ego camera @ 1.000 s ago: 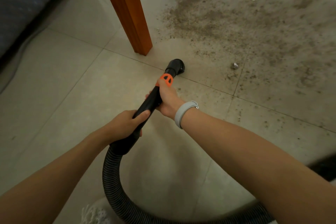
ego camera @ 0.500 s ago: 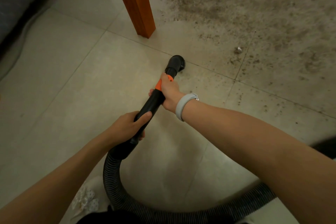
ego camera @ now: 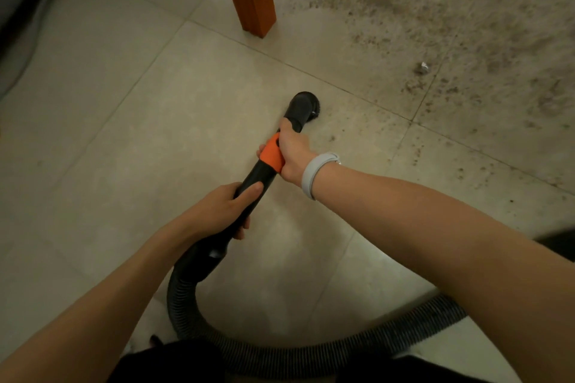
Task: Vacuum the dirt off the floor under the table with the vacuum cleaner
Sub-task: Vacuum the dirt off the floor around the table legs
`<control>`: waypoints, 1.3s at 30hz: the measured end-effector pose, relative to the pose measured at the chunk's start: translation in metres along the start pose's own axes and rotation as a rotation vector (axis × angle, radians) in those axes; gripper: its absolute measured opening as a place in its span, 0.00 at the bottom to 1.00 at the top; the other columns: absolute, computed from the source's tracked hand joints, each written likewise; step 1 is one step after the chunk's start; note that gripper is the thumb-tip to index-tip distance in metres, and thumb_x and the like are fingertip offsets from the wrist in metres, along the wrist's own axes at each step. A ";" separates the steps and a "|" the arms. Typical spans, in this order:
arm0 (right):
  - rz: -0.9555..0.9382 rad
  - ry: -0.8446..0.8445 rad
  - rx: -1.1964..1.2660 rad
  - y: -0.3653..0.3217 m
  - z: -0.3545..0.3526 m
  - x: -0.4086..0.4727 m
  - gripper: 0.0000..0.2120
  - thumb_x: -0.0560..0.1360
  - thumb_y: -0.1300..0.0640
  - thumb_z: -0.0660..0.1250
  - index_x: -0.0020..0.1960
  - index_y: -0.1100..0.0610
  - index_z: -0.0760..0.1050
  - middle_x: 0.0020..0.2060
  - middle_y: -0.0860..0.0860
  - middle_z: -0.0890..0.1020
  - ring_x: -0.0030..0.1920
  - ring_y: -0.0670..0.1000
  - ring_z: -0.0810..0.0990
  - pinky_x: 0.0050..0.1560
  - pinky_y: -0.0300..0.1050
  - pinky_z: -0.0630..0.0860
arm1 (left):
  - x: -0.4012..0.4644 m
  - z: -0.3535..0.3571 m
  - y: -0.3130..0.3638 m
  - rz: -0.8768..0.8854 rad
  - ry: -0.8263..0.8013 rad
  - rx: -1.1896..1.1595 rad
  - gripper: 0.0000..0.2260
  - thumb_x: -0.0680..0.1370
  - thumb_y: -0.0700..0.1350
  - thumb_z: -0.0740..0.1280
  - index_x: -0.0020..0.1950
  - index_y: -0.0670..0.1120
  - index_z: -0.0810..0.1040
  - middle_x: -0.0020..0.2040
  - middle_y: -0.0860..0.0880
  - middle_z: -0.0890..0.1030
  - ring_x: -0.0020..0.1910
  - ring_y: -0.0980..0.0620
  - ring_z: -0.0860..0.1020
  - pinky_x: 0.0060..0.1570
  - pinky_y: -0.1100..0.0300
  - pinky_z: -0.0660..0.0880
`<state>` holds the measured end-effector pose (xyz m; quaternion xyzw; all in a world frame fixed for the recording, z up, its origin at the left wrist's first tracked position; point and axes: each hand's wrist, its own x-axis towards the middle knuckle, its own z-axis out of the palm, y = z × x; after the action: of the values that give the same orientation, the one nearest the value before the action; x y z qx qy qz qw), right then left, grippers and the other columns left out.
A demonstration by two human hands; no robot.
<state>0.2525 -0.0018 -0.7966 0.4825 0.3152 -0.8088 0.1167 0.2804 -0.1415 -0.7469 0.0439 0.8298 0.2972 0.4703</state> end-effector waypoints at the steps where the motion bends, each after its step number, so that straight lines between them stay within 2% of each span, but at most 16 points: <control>1: 0.008 0.006 0.000 0.005 -0.001 -0.004 0.11 0.80 0.51 0.59 0.50 0.59 0.64 0.33 0.55 0.71 0.26 0.53 0.74 0.28 0.45 0.75 | 0.000 0.002 0.000 -0.012 0.004 -0.028 0.18 0.80 0.56 0.57 0.50 0.40 0.72 0.34 0.45 0.79 0.28 0.48 0.77 0.32 0.57 0.77; 4: 0.035 0.023 0.031 0.018 -0.008 -0.016 0.11 0.80 0.52 0.59 0.44 0.58 0.63 0.32 0.55 0.70 0.24 0.53 0.73 0.28 0.45 0.76 | -0.006 0.009 -0.004 -0.044 -0.019 -0.051 0.18 0.80 0.56 0.57 0.49 0.40 0.72 0.32 0.45 0.77 0.26 0.49 0.75 0.30 0.56 0.76; 8: 0.040 0.042 0.014 0.029 -0.021 -0.027 0.13 0.80 0.50 0.58 0.44 0.59 0.64 0.31 0.55 0.71 0.24 0.52 0.74 0.30 0.46 0.76 | -0.016 0.014 -0.007 -0.060 -0.087 -0.032 0.19 0.81 0.55 0.57 0.52 0.38 0.71 0.30 0.46 0.76 0.25 0.49 0.74 0.29 0.57 0.75; 11: 0.052 0.089 0.005 0.040 -0.030 -0.033 0.14 0.81 0.48 0.55 0.50 0.60 0.65 0.33 0.55 0.72 0.23 0.52 0.75 0.30 0.46 0.77 | -0.021 0.015 -0.009 -0.062 -0.163 -0.007 0.19 0.81 0.54 0.57 0.53 0.37 0.71 0.29 0.46 0.75 0.24 0.50 0.73 0.28 0.57 0.74; 14: 0.056 0.141 -0.018 0.049 -0.042 -0.036 0.15 0.81 0.46 0.53 0.57 0.59 0.63 0.42 0.57 0.74 0.26 0.53 0.77 0.29 0.47 0.77 | -0.025 0.016 -0.011 -0.064 -0.244 0.017 0.17 0.81 0.54 0.57 0.52 0.40 0.71 0.29 0.46 0.75 0.24 0.50 0.73 0.29 0.57 0.74; 16: 0.042 0.166 -0.030 0.050 -0.047 -0.035 0.15 0.82 0.47 0.52 0.57 0.59 0.62 0.40 0.56 0.75 0.29 0.54 0.77 0.34 0.50 0.79 | -0.024 0.017 -0.010 -0.056 -0.267 0.024 0.16 0.81 0.54 0.57 0.52 0.40 0.71 0.29 0.46 0.75 0.24 0.50 0.73 0.28 0.58 0.73; 18: 0.020 0.171 -0.042 0.045 -0.046 -0.033 0.16 0.82 0.47 0.52 0.58 0.60 0.63 0.37 0.56 0.75 0.32 0.55 0.78 0.46 0.55 0.80 | -0.021 0.018 -0.009 -0.033 -0.235 0.017 0.16 0.81 0.54 0.57 0.50 0.40 0.72 0.28 0.47 0.75 0.23 0.51 0.72 0.27 0.59 0.73; 20: 0.002 0.138 -0.054 0.036 -0.039 -0.027 0.18 0.81 0.46 0.54 0.62 0.60 0.64 0.41 0.57 0.76 0.37 0.57 0.79 0.53 0.57 0.78 | -0.015 0.018 -0.007 -0.006 -0.161 -0.022 0.16 0.81 0.54 0.57 0.46 0.41 0.71 0.27 0.47 0.75 0.22 0.51 0.72 0.26 0.60 0.72; 24: -0.022 0.064 -0.134 0.014 -0.023 -0.016 0.15 0.81 0.48 0.56 0.53 0.62 0.64 0.37 0.57 0.75 0.33 0.56 0.77 0.41 0.54 0.78 | -0.005 0.024 -0.006 0.028 0.011 -0.101 0.17 0.80 0.55 0.58 0.42 0.42 0.71 0.28 0.46 0.76 0.22 0.50 0.73 0.25 0.59 0.72; 25: -0.031 0.061 -0.163 0.011 -0.019 -0.013 0.15 0.81 0.48 0.56 0.52 0.61 0.64 0.37 0.57 0.75 0.34 0.57 0.78 0.42 0.53 0.78 | -0.002 0.025 -0.005 0.031 0.039 -0.106 0.17 0.80 0.55 0.59 0.42 0.42 0.72 0.29 0.45 0.76 0.22 0.50 0.73 0.26 0.58 0.72; 27: -0.051 0.072 -0.210 0.005 -0.013 -0.006 0.15 0.81 0.47 0.56 0.52 0.60 0.64 0.40 0.57 0.75 0.40 0.59 0.80 0.49 0.55 0.79 | 0.004 0.023 -0.003 0.025 0.068 -0.135 0.16 0.80 0.55 0.59 0.44 0.42 0.73 0.29 0.45 0.76 0.23 0.50 0.74 0.27 0.58 0.73; 29: -0.080 0.082 -0.225 -0.002 -0.008 -0.003 0.15 0.81 0.48 0.55 0.54 0.60 0.64 0.38 0.56 0.74 0.37 0.57 0.78 0.51 0.56 0.79 | 0.012 0.018 0.002 0.021 0.070 -0.172 0.16 0.80 0.55 0.59 0.44 0.42 0.73 0.29 0.44 0.76 0.22 0.49 0.73 0.26 0.58 0.73; 32: -0.122 0.132 -0.204 -0.014 -0.009 -0.005 0.14 0.82 0.49 0.54 0.55 0.60 0.64 0.36 0.57 0.75 0.32 0.55 0.77 0.38 0.52 0.78 | 0.022 0.012 0.014 0.033 0.039 -0.167 0.17 0.80 0.56 0.60 0.44 0.42 0.73 0.28 0.44 0.75 0.22 0.49 0.73 0.24 0.59 0.72; 33: -0.140 0.152 -0.202 -0.015 -0.011 -0.005 0.15 0.82 0.48 0.53 0.56 0.61 0.65 0.37 0.57 0.76 0.34 0.56 0.78 0.39 0.52 0.79 | 0.024 0.011 0.017 0.044 0.017 -0.150 0.17 0.80 0.56 0.59 0.44 0.43 0.72 0.28 0.44 0.75 0.22 0.49 0.73 0.24 0.59 0.72; 36: -0.137 0.229 -0.203 -0.012 -0.029 0.001 0.21 0.81 0.45 0.52 0.63 0.62 0.67 0.51 0.59 0.79 0.52 0.61 0.80 0.56 0.59 0.76 | 0.026 0.015 0.020 0.066 -0.066 -0.095 0.16 0.80 0.56 0.59 0.44 0.44 0.72 0.28 0.45 0.75 0.22 0.50 0.72 0.24 0.59 0.72; 39: -0.123 0.264 -0.180 0.000 -0.051 -0.001 0.23 0.81 0.43 0.52 0.63 0.62 0.67 0.54 0.59 0.78 0.56 0.60 0.78 0.60 0.59 0.75 | 0.024 0.024 0.018 0.078 -0.142 -0.053 0.15 0.80 0.56 0.59 0.44 0.44 0.71 0.28 0.45 0.75 0.22 0.50 0.72 0.25 0.59 0.72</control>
<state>0.2885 0.0300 -0.8128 0.5521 0.4279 -0.7124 0.0675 0.2830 -0.1072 -0.7644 0.0845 0.7839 0.3333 0.5169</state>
